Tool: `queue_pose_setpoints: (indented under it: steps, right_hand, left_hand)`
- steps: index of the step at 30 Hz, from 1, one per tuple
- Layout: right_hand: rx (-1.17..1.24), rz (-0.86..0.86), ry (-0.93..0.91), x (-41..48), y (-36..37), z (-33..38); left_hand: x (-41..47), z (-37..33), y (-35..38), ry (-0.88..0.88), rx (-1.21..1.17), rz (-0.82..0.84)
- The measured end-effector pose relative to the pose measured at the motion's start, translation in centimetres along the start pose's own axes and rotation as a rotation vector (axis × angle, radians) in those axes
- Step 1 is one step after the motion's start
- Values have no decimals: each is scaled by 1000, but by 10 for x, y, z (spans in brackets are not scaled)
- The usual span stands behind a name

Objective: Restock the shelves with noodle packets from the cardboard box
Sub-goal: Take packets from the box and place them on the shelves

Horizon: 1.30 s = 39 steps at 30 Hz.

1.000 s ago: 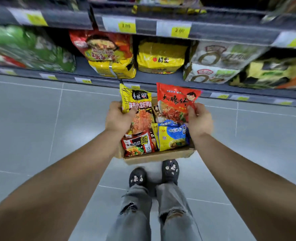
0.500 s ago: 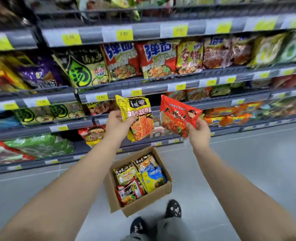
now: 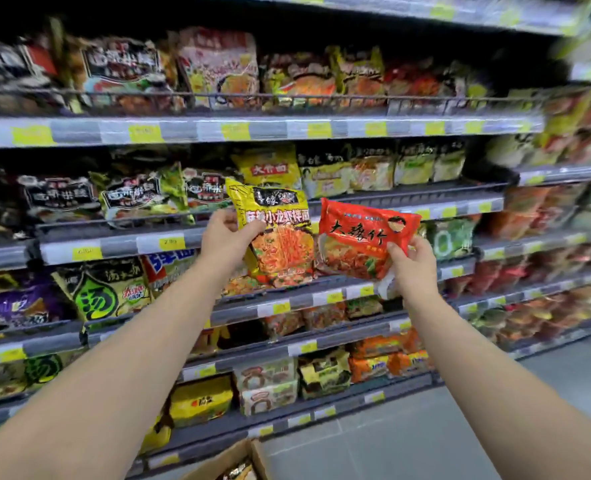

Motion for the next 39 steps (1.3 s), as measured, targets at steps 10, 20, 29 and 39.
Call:
queue_pose_setpoints:
  steps: [10, 20, 29, 39]
  right_hand:
    - [133, -128, -190, 129, -103, 72]
    - [315, -306, -372, 244, -141, 131]
    - [243, -359, -576, 329, -141, 166]
    - [238, -264, -572, 395, -129, 160]
  left_hand:
    - [3, -118, 86, 173, -185, -182]
    - [38, -260, 138, 646, -84, -230]
    - [113, -298, 206, 775, 35, -170]
    - [169, -292, 241, 554, 83, -207]
Point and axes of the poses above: each hand's wrist, its own x-axis towards the middle knuckle, its own y-axis out of the palm, z = x × y, the point moved 9 cm from there along x, towards the middle knuckle, and after that the axes turned 4 degrees about -y, right-handed, at the moved point
